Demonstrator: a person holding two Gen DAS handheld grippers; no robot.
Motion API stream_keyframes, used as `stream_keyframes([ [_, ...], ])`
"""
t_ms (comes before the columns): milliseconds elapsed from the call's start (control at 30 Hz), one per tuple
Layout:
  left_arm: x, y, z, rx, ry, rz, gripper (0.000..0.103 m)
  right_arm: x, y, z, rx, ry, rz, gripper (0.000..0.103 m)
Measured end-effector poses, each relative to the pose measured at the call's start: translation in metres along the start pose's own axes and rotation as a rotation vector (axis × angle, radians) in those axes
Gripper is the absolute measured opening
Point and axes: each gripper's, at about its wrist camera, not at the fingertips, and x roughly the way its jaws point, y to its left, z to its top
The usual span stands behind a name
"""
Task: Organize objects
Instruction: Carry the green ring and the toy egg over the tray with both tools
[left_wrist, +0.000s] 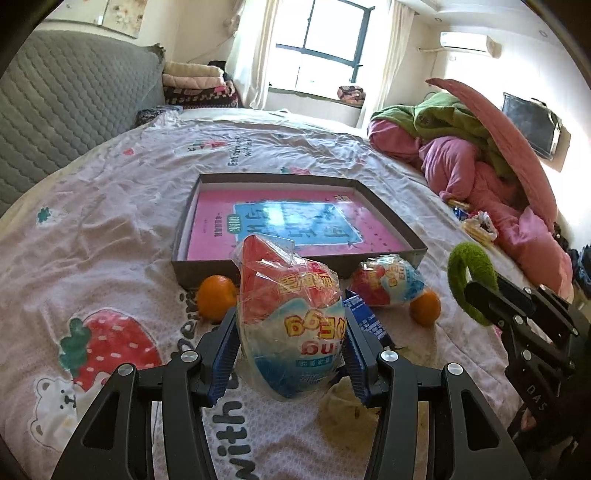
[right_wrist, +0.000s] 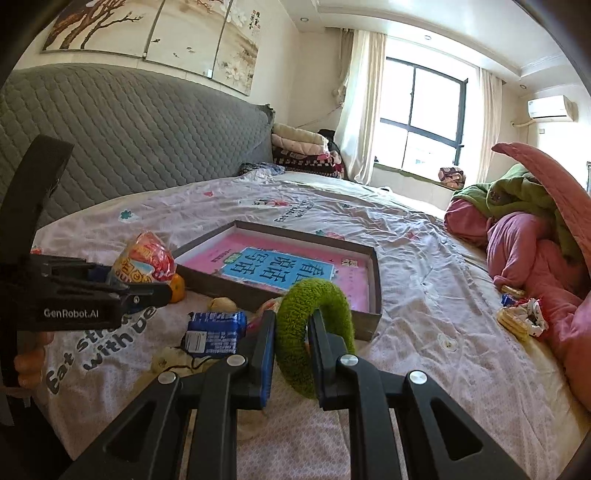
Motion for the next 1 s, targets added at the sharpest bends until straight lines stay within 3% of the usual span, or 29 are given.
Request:
stream_keyframes([
  [300, -0.002, 0.002, 0.021, 0.000, -0.008, -0.004, 0.054, -0.003, 0.000, 0.033, -0.057, -0.043, -0.011, 0.018],
  [533, 0.000, 0.011, 0.046, -0.017, -0.037, -0.006, 0.053, 0.011, -0.003, 0.052, -0.031, -0.046, 0.018, 0.018],
  [1000, 0.013, 0.016, 0.069, 0.004, -0.063, 0.011, 0.054, 0.036, 0.000, 0.059, 0.012, -0.089, 0.081, 0.018],
])
